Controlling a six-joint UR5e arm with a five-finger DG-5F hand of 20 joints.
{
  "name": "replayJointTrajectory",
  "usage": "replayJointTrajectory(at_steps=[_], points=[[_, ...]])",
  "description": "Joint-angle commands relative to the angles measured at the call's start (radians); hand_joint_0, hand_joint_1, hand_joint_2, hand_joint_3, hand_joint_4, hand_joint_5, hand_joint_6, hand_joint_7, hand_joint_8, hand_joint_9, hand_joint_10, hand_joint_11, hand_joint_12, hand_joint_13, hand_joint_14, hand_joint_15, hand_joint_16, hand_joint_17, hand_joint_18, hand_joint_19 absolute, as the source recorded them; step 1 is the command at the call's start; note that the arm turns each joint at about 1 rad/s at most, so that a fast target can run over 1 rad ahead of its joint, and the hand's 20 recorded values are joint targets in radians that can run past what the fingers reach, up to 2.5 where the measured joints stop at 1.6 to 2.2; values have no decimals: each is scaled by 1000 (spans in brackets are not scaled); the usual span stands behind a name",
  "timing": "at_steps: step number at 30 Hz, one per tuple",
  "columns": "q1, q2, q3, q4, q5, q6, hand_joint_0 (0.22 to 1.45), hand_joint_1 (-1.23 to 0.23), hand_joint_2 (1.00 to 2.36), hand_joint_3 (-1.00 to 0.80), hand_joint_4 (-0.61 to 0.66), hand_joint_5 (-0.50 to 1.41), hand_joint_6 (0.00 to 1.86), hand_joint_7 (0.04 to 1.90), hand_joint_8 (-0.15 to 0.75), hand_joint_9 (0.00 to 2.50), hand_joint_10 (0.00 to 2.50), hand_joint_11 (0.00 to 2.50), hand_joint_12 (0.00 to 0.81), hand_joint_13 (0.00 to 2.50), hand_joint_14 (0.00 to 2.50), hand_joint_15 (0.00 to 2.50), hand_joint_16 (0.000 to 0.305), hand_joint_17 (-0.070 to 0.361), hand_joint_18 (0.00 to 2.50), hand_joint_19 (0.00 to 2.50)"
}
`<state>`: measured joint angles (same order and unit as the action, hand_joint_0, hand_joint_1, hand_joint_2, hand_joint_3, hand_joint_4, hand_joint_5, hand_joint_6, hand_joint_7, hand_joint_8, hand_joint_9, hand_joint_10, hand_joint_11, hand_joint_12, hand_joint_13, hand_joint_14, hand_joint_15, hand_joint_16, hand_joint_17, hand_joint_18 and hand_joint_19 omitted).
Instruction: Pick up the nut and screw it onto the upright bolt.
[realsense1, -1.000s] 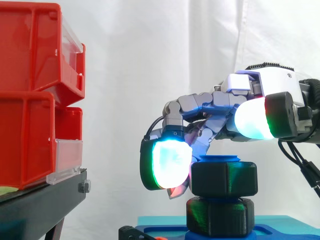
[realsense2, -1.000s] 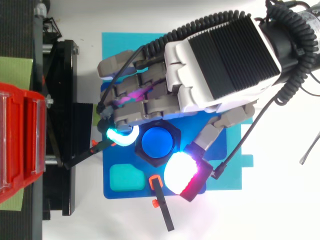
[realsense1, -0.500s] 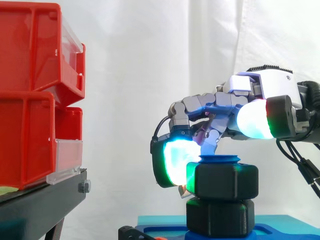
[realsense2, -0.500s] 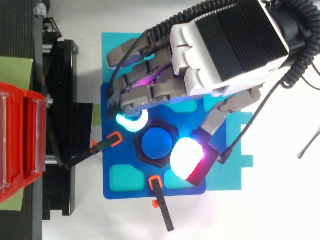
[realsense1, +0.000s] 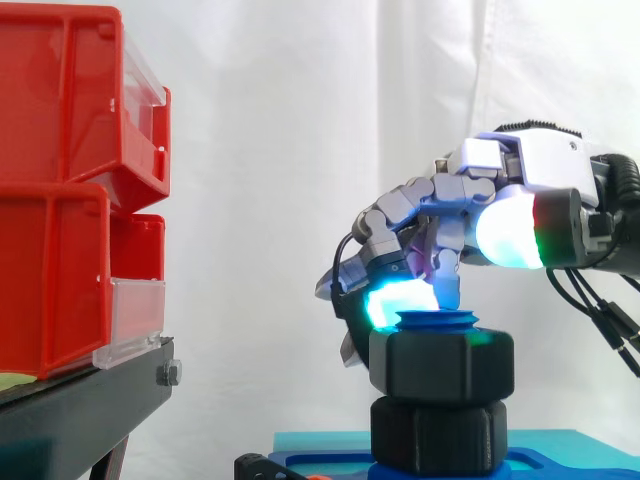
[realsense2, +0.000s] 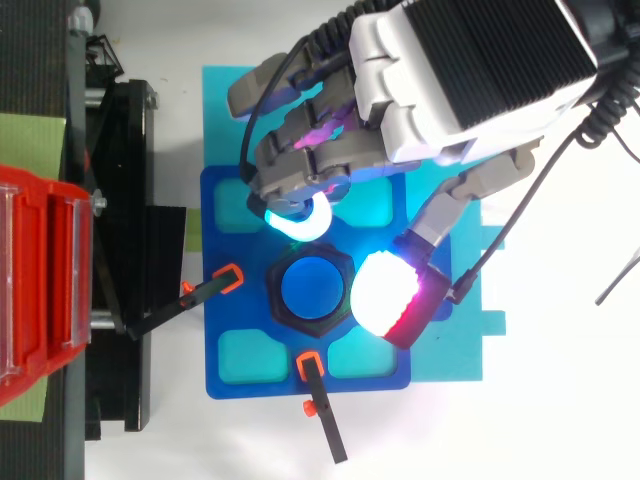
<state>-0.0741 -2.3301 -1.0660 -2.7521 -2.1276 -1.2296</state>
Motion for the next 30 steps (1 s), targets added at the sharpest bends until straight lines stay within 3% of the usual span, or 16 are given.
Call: replayJointTrajectory(at_steps=[1,6,9,15,22,30], points=[[-4,0,20,-27,-11,-1,554,-340,1000,-500,102,70,627,1232,148,1415,0,0,130,942,0,0,3,7,569,0],[-10,0,50,-61,-15,-1,552,-330,1000,-500,104,72,594,1293,163,1412,0,0,134,931,0,0,4,9,567,0],[-15,0,77,-84,-25,1,547,-314,1000,-500,101,71,506,1468,198,1383,0,17,154,894,0,0,6,13,524,0],[-18,0,123,-116,-32,-1,540,-290,1000,-500,131,18,506,1400,243,1329,3,67,184,856,0,0,10,23,472,0],[-7,-2,116,-95,-26,-1,532,-273,1000,-500,248,-47,505,1058,258,1273,3,96,199,844,0,0,15,33,465,0],[25,0,55,-14,23,10,516,-263,1000,-500,219,-121,503,853,249,1031,0,30,235,756,0,0,22,50,427,0]])
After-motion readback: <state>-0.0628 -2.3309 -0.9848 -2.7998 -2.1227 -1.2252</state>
